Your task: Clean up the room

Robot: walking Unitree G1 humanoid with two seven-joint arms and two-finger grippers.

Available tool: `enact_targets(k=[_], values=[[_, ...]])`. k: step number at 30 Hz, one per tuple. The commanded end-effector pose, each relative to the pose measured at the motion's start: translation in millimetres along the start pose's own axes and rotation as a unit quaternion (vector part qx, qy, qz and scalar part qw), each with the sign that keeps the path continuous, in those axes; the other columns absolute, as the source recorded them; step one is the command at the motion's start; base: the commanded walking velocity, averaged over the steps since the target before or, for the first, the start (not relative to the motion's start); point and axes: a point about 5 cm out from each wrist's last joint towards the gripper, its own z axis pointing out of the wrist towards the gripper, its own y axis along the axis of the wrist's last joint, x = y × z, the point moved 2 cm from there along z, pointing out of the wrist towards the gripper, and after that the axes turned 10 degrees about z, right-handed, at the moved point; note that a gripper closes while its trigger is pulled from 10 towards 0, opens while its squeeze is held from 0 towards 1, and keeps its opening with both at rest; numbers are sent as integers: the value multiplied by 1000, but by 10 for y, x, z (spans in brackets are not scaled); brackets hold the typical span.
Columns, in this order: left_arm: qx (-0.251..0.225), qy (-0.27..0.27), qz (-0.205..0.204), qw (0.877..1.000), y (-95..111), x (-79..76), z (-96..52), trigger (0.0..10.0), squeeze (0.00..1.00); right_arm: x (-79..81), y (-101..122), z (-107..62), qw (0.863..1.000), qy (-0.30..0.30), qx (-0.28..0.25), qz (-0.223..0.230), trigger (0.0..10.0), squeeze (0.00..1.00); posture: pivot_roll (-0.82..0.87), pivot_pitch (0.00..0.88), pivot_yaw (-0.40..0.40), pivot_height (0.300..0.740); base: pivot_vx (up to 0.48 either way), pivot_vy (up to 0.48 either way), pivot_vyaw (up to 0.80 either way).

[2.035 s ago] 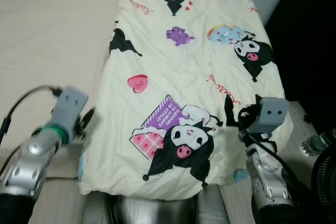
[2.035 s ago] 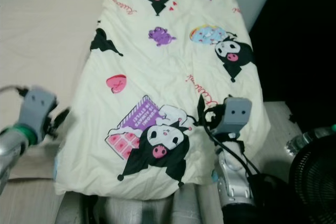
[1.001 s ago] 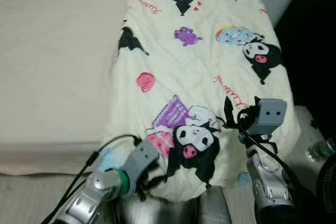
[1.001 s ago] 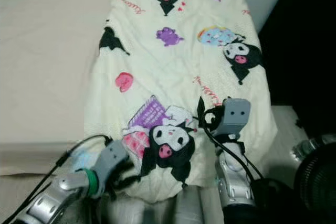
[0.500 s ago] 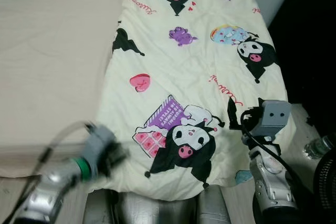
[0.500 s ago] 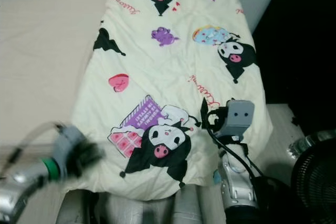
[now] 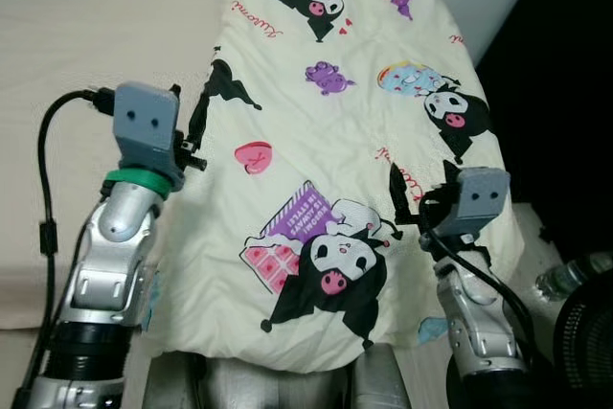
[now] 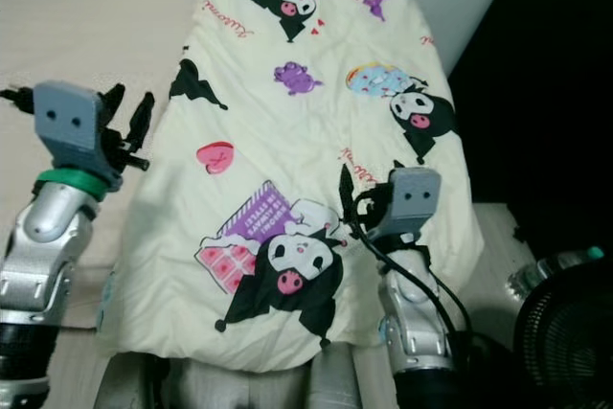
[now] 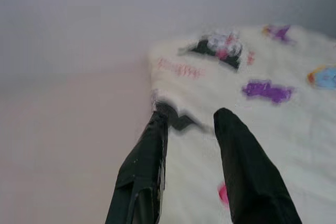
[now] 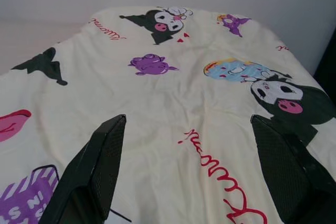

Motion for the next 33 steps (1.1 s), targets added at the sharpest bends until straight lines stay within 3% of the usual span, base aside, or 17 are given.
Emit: enact_targets(k=[1, 3, 7, 9, 11, 18, 22, 33], values=[[38, 0, -1, 999, -181, -46, -50, 10000, 0, -60, -31, -25, 1000, -13, 3, -3, 10000, 0, -70, 14, -24, 582, 0, 0, 0], [52, 11, 10, 999, -311, -124, -87, 10000, 0, -173, -25, -53, 999, -40, -6, -11, 10000, 0, -74, 14, -34, 592, 0, 0, 0], [43, 1, 49, 998, -322, -157, -82, 10000, 0, -266, 53, -45, 998, -58, -21, -31, 10000, 0, -77, 17, -32, 602, 0, 0, 0], [43, 1, 49, 998, -322, -157, -82, 10000, 0, -266, 53, -45, 998, -58, -21, -31, 10000, 0, -77, 17, -32, 602, 0, 0, 0], [52, 4, 65, 997, -372, -152, -77, 10000, 0, -359, 233, 0, 994, -75, -52, -53, 10000, 0, -80, 20, -19, 612, 0, 0, 0], [65, 7, 57, 996, -393, -138, -54, 10000, 0, -413, 370, 28, 991, -87, -77, -62, 10000, 0, -81, 17, -7, 627, 0, 0, 0], [51, -8, 58, 997, -357, -260, -23, 10000, 0, -374, 295, 36, 992, -83, -72, -59, 10000, 0, -75, 10, -12, 647, 0, 0, 0], [43, -18, 46, 998, -293, -401, 52, 10000, 0, -404, 285, 78, 992, -82, -65, -64, 10000, 0, -71, 6, -24, 682, 0, 0, 0]])
